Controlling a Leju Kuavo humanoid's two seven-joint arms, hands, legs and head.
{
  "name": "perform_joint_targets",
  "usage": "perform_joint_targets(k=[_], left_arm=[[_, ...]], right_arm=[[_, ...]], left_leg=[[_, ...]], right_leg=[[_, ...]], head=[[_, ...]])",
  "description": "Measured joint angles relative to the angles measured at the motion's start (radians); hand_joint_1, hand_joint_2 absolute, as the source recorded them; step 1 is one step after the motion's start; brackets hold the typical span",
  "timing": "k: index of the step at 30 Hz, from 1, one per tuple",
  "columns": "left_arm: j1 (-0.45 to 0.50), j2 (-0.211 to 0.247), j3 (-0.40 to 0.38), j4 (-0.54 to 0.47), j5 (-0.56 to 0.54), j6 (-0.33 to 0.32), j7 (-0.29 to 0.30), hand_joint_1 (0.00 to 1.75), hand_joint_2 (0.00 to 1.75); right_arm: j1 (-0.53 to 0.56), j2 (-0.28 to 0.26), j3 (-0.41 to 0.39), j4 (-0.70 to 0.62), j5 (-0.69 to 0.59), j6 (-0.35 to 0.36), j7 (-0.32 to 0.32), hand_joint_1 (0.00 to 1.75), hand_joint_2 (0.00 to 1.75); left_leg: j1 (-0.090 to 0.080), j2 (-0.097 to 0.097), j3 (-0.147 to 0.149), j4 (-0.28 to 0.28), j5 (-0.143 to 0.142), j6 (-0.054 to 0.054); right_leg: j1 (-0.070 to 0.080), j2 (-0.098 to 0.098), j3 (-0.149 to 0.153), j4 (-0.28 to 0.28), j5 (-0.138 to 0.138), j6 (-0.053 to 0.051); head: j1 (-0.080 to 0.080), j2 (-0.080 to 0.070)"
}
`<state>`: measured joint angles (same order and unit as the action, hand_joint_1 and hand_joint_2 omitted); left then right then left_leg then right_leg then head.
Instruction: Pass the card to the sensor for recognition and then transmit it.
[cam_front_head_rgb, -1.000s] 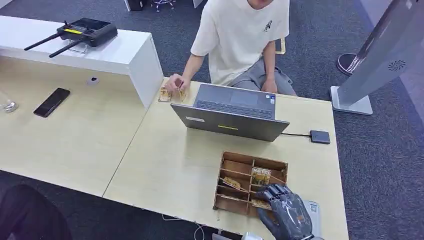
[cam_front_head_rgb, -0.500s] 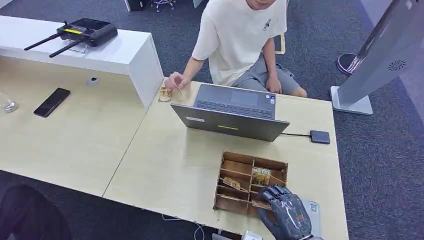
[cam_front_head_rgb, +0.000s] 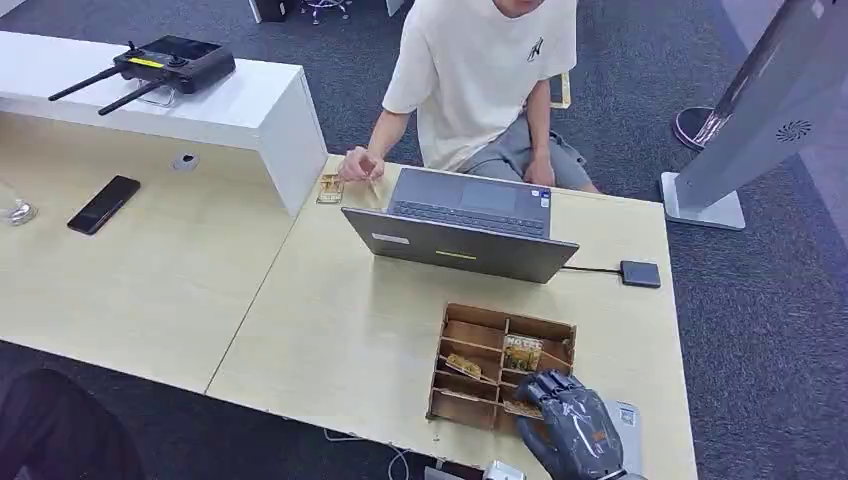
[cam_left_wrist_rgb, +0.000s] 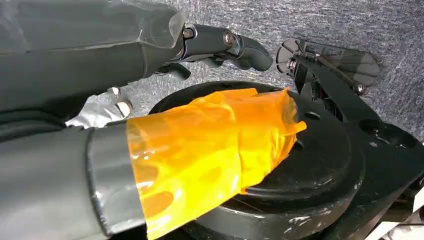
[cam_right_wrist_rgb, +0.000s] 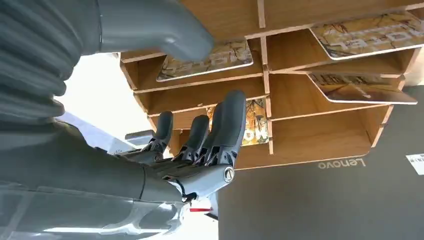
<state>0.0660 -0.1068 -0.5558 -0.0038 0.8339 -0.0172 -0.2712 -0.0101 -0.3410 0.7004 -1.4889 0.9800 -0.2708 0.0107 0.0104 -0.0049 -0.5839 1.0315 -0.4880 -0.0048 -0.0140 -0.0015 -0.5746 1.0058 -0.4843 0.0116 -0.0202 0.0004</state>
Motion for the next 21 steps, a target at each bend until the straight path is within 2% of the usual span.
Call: perform_joint_targets(k=[6,9,11,13,16,21], left_arm=[[0.0,0.0,0.001,0.0,-0.004,0.0,0.0,0.0,0.0],[0.0,0.0,0.002,0.0,-0.006,0.0,0.0,0.0,0.0],[0.0,0.0,0.005,0.0,-0.006,0.0,0.0,0.0,0.0],[0.0,0.0,0.009,0.0,-0.006,0.0,0.0,0.0,0.0],[0.0,0.0,0.011,0.0,-0.007,0.0,0.0,0.0,0.0],[0.0,0.0,0.013,0.0,-0.009,0.0,0.0,0.0,0.0]], right_arm=[[0.0,0.0,0.001,0.007,0.022,0.0,0.002,0.82,1.75],[0.0,0.0,0.001,0.011,0.024,0.0,0.002,0.94,1.75],[0.0,0.0,0.002,0.014,0.025,0.0,0.003,1.1,1.75],[0.0,0.0,0.002,0.015,0.026,0.0,0.005,1.33,1.75],[-0.001,0.0,0.002,0.015,0.026,0.0,0.008,1.5,1.75],[-0.002,0.0,0.002,0.015,0.026,0.0,0.01,1.54,1.75]], left_leg=[[0.0,0.0,0.0,0.0,0.0,0.0],[0.0,0.0,0.0,0.0,0.0,0.0],[0.0,0.0,0.0,0.0,0.0,0.0],[0.0,0.0,0.0,0.0,0.0,0.0],[0.0,0.0,0.0,0.0,0.0,0.0],[0.0,0.0,0.0,0.0,0.0,0.0]], right_leg=[[0.0,0.0,0.0,0.0,0.0,0.0],[0.0,0.0,0.0,0.0,0.0,0.0],[0.0,0.0,0.0,0.0,0.0,0.0],[0.0,0.0,0.0,0.0,0.0,0.0],[0.0,0.0,0.0,0.0,0.0,0.0],[0.0,0.0,0.0,0.0,0.0,0.0]], head=[[0.0,0.0],[0.0,0.0],[0.0,0.0],[0.0,0.0],[0.0,0.0],[0.0,0.0]])
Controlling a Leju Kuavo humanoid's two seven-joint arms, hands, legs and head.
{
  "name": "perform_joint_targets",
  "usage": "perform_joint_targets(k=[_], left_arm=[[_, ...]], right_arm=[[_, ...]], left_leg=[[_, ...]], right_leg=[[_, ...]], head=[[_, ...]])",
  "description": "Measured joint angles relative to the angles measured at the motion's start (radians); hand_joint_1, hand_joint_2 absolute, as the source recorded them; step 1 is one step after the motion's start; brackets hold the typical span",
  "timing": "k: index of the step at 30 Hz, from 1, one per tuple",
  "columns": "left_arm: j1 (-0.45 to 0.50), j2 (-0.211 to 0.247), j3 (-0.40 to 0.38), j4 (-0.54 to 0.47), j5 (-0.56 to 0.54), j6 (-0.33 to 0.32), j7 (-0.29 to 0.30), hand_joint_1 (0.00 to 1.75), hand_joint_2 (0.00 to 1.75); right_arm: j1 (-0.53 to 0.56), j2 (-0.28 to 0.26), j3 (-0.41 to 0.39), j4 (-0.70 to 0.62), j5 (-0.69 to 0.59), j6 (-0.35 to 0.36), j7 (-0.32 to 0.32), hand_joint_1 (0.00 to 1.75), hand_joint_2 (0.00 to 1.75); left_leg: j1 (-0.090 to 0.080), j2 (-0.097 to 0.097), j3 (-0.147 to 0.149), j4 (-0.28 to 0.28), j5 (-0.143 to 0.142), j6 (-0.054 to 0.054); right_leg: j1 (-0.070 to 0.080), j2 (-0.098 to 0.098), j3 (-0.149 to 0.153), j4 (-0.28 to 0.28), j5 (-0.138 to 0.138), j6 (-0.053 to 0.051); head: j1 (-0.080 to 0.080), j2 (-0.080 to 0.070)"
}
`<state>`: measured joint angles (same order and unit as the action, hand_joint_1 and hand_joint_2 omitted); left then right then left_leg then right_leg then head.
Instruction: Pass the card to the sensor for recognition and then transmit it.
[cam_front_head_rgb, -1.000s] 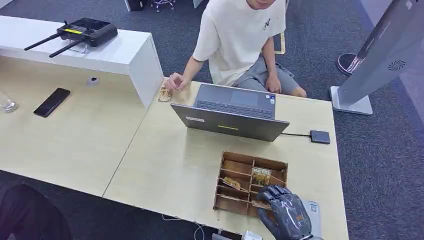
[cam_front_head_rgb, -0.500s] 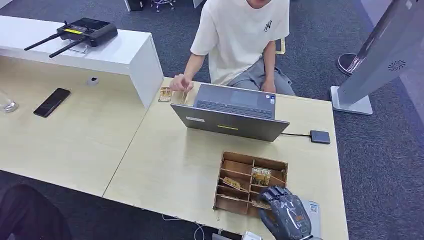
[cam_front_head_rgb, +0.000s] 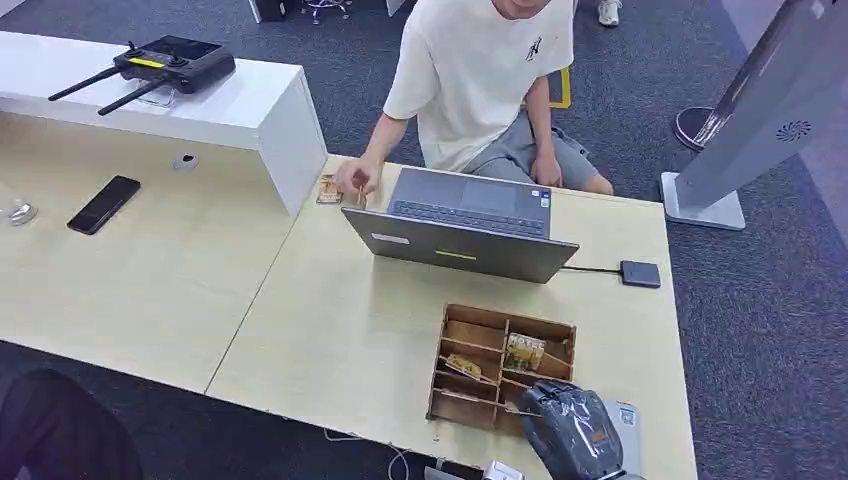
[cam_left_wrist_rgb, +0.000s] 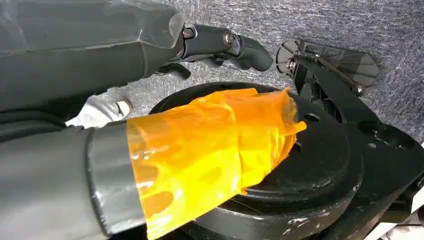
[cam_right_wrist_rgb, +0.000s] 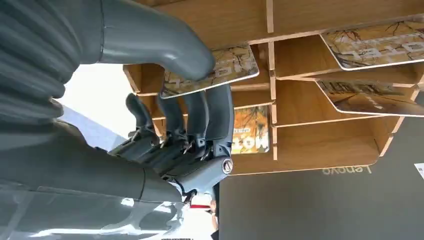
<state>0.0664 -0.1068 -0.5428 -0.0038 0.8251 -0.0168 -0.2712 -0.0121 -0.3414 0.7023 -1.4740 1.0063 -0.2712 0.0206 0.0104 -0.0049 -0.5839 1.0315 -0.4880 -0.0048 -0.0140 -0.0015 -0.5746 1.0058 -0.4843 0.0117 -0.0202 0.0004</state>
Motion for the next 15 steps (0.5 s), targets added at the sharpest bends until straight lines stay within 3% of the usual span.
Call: perform_joint_targets(k=[12,15], left_arm=[[0.0,0.0,0.002,0.0,0.0,0.002,0.0,0.0,0.0],[0.0,0.0,0.003,0.0,0.0,0.003,0.0,0.0,0.0]], right_arm=[[-0.003,0.0,0.0,0.0,-0.001,0.0,0.0,1.5,1.75],[-0.005,0.0,0.0,0.001,-0.003,0.001,0.0,1.57,1.75]], left_leg=[[0.0,0.0,0.0,0.0,0.0,0.0],[0.0,0.0,0.0,0.0,0.0,0.0]], right_leg=[[0.0,0.0,0.0,0.0,0.0,0.0],[0.0,0.0,0.0,0.0,0.0,0.0]], head=[[0.0,0.0],[0.0,0.0]])
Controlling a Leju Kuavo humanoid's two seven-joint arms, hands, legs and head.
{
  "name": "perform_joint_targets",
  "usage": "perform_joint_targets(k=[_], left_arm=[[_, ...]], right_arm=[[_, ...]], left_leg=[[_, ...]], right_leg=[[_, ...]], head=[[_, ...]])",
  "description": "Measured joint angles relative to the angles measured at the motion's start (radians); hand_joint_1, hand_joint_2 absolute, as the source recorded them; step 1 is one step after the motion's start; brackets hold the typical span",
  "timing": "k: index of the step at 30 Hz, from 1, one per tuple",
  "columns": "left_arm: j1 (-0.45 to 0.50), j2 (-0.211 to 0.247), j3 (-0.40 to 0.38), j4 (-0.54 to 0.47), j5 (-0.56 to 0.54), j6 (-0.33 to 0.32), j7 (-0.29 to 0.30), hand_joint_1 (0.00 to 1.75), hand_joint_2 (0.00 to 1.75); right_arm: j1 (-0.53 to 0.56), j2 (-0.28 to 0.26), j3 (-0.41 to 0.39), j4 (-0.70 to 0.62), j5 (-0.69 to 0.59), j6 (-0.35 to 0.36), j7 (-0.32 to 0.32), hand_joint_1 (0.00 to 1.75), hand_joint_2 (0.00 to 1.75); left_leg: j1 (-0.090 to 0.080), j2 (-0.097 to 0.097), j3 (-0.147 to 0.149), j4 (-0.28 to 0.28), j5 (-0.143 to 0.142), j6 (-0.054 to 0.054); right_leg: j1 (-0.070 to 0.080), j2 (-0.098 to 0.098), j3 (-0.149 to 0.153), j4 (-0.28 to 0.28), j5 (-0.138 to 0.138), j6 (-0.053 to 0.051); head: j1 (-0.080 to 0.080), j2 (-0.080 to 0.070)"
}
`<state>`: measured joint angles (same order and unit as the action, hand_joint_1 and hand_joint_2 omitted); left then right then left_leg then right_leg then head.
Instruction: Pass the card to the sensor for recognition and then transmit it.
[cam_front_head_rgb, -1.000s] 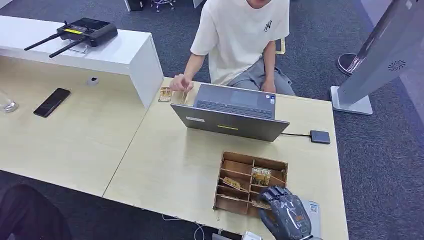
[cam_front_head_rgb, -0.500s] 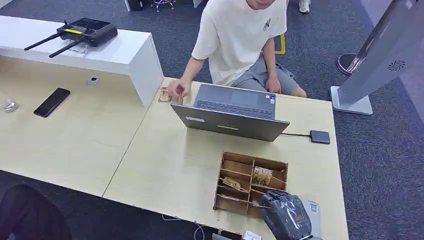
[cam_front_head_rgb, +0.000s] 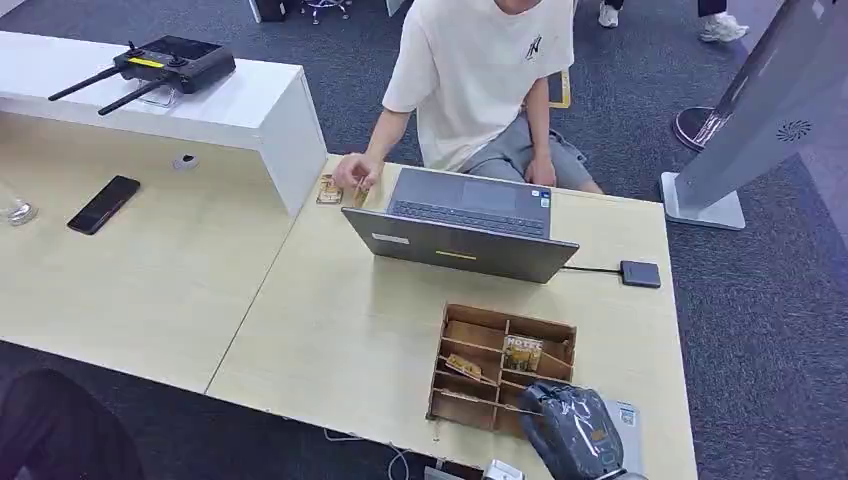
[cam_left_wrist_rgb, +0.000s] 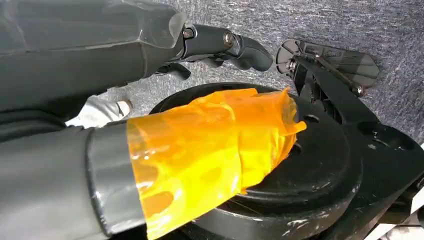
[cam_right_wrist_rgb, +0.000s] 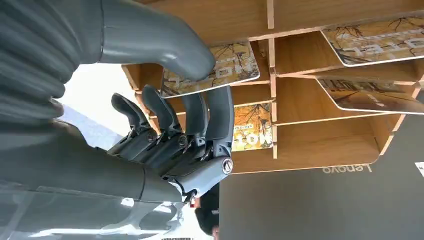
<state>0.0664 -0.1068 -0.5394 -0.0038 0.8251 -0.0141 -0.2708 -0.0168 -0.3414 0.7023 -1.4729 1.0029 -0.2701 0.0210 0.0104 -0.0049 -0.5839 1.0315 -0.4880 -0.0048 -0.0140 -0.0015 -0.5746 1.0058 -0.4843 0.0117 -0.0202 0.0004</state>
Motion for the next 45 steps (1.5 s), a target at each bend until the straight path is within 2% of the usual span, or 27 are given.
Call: perform_joint_targets(k=[7,10,13,23,39,45], left_arm=[[0.0,-0.001,0.0,0.0,-0.002,0.003,0.0,0.0,0.0],[0.0,-0.001,0.0,0.0,-0.002,0.003,0.0,0.0,0.0],[0.0,-0.002,0.0,0.0,-0.002,0.004,-0.001,0.0,0.0],[-0.001,-0.003,0.001,0.0,0.01,0.013,-0.001,0.0,0.0],[0.0,-0.01,0.002,0.0,0.026,0.029,-0.013,0.0,0.0],[0.0,-0.011,0.002,0.0,0.031,0.035,-0.021,0.0,0.0]], right_arm=[[-0.005,0.001,-0.004,-0.018,-0.035,0.013,0.013,1.59,1.75],[-0.01,0.003,-0.007,-0.029,-0.043,0.016,0.019,1.73,1.75],[-0.012,0.009,-0.016,-0.042,-0.073,0.026,0.021,1.75,1.75],[-0.057,0.035,-0.095,-0.12,-0.272,0.146,0.035,1.75,1.75],[-0.122,0.046,-0.181,-0.182,-0.37,0.16,-0.015,1.75,1.75],[-0.156,0.064,-0.209,-0.183,-0.478,0.174,-0.058,1.75,1.75]], left_leg=[[0.0,0.0,0.0,0.0,0.0,0.0],[0.0,0.0,0.0,0.0,0.0,0.0],[0.0,0.0,0.0,0.0,0.0,0.0],[0.0,0.0,0.0,0.0,0.0,0.0],[0.0,0.0,0.0,0.0,0.0,0.0],[0.0,0.0,0.0,0.0,0.0,0.0]], right_leg=[[0.0,0.0,0.0,0.0,0.0,0.0],[0.0,0.0,0.0,0.0,0.0,0.0],[0.0,0.0,0.0,0.0,0.0,0.0],[0.0,0.0,0.0,0.0,0.0,0.0],[0.0,0.0,0.0,0.0,0.0,0.0],[0.0,0.0,0.0,0.0,0.0,0.0]], head=[[0.0,0.0],[0.0,0.0],[0.0,0.0],[0.0,0.0],[0.0,0.0],[0.0,0.0]])
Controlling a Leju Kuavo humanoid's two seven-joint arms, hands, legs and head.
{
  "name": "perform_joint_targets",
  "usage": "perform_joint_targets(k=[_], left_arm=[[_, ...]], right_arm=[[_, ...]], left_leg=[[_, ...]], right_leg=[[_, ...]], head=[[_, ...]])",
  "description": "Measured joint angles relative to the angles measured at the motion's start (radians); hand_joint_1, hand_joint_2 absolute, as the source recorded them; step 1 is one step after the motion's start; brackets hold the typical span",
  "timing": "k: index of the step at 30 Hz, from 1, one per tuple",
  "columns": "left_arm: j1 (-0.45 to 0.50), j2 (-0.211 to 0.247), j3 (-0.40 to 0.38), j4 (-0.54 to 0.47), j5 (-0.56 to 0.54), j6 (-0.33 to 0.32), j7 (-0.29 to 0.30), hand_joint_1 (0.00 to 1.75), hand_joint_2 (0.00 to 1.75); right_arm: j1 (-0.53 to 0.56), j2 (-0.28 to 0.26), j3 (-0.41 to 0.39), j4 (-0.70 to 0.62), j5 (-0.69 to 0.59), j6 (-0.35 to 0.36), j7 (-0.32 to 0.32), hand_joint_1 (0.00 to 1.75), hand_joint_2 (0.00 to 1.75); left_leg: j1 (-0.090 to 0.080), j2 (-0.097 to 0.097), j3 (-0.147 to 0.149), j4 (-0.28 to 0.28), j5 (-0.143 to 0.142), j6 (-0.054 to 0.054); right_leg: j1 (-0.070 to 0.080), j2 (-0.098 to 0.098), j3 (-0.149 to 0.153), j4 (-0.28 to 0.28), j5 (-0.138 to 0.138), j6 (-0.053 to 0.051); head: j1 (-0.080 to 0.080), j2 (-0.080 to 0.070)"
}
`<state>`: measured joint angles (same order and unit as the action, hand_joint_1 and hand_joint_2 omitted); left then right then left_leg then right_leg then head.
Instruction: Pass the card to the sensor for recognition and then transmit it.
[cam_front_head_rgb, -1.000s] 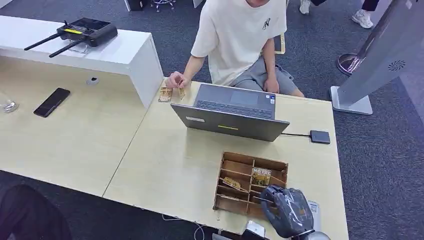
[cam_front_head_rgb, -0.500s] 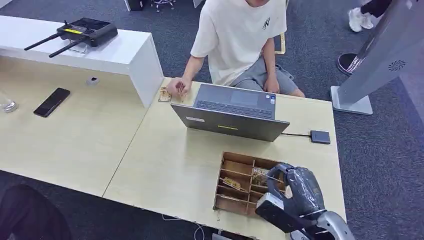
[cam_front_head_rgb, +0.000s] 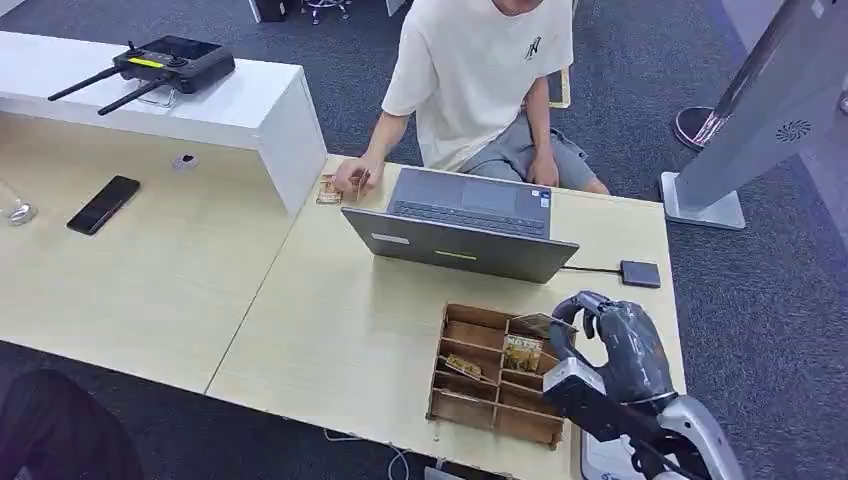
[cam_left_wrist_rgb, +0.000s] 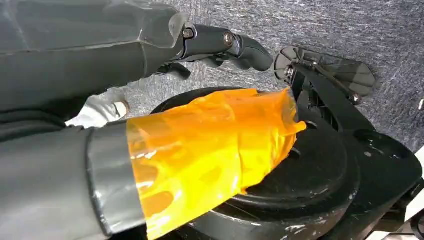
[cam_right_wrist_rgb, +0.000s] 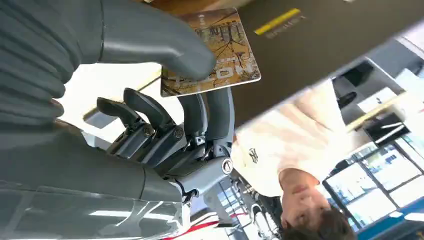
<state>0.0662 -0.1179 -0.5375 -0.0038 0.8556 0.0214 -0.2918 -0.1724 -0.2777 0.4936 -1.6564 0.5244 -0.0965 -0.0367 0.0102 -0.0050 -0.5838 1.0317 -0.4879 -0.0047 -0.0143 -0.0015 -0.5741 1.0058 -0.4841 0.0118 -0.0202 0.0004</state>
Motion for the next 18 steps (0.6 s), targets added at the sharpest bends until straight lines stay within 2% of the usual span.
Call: perform_joint_targets(k=[6,13,18], left_arm=[[0.0,0.0,0.0,0.0,-0.002,-0.003,-0.015,0.0,0.0],[0.006,0.024,-0.011,0.0,-0.055,-0.087,-0.044,0.0,0.0],[0.007,0.036,-0.031,0.0,-0.084,-0.099,-0.057,0.0,0.0]], right_arm=[[-0.043,0.04,-0.022,0.0,-0.087,0.002,-0.053,1.75,1.75],[-0.106,0.13,-0.023,0.0,-0.183,-0.022,-0.133,1.75,1.75],[-0.176,0.189,-0.02,0.016,-0.243,-0.017,-0.154,1.75,1.75]], left_leg=[[0.0,0.0,0.0,0.0,0.0,0.0],[0.0,0.0,0.0,0.0,0.0,-0.001],[0.001,0.0,0.0,0.0,0.001,0.0]], right_leg=[[0.0,0.0,0.0,0.0,0.0,0.0],[0.001,0.0,0.0,0.0,0.0,0.0],[0.001,0.0,0.0,0.0,0.0,0.0]], head=[[0.0,0.0],[0.0,0.0],[0.0,0.0]])
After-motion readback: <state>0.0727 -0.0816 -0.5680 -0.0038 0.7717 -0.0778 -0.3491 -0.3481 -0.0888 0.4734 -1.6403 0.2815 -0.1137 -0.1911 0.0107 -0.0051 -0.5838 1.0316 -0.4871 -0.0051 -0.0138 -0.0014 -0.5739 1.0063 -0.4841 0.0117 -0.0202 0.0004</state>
